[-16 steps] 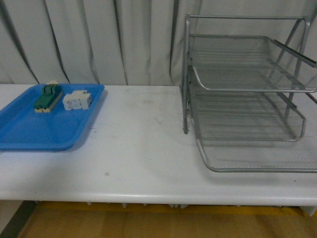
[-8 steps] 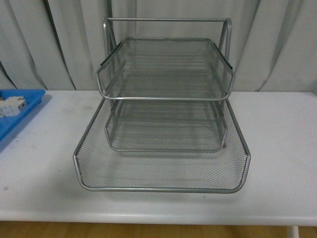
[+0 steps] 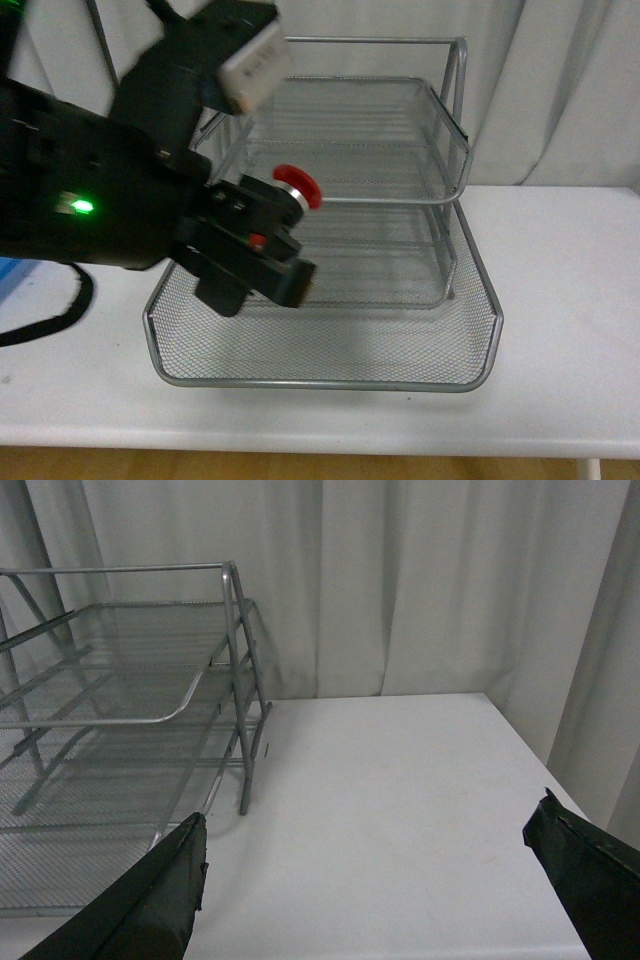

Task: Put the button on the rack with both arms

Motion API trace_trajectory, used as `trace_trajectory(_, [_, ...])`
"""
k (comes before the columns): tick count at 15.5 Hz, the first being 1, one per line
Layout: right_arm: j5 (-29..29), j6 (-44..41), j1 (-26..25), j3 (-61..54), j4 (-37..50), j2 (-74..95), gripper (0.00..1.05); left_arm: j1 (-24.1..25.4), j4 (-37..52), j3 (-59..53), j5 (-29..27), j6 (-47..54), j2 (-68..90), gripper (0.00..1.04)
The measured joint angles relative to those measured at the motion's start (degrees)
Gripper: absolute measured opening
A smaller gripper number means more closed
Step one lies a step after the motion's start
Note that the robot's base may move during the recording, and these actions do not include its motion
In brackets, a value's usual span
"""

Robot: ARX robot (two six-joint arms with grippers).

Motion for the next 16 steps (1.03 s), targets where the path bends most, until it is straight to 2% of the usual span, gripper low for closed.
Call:
trace_trajectory(2, [0.00, 0.00, 0.00, 0.00, 0.00, 0.00, 0.98, -1.51, -0.09, 4.79, -1.29, 2.45, 8.02, 0.37])
trace_trajectory(9, [0.00, 0.00, 0.00, 0.00, 0.00, 0.00, 0.98, -1.55, -1.66, 14.38, -5.53, 5.79, 22.77, 0.37])
trace_trajectory(12, [-0.02, 0.00, 0.00, 0.00, 0.00, 0.00, 0.98, -1.20, -1.25, 13.25, -3.69, 4.48, 21.40, 0.70])
trace_trajectory(14, [0.00, -0.02, 0.00, 0.00, 0.00, 0.00, 0.98, -0.35, 0.20, 7.63, -0.92, 2.08, 14.01, 0.92])
trace_trajectory(15, [-0.02, 0.00, 0.00, 0.00, 0.00, 0.00, 0.98, 0.61, 3.37, 4.48, -0.50, 0.35, 8.76, 1.00])
trace_trajectory(16, [0.00, 0.00, 0.00, 0.00, 0.00, 0.00, 0.98, 2.97, 9.40, -0.39, 1.36, -2.99, 1.49, 0.97])
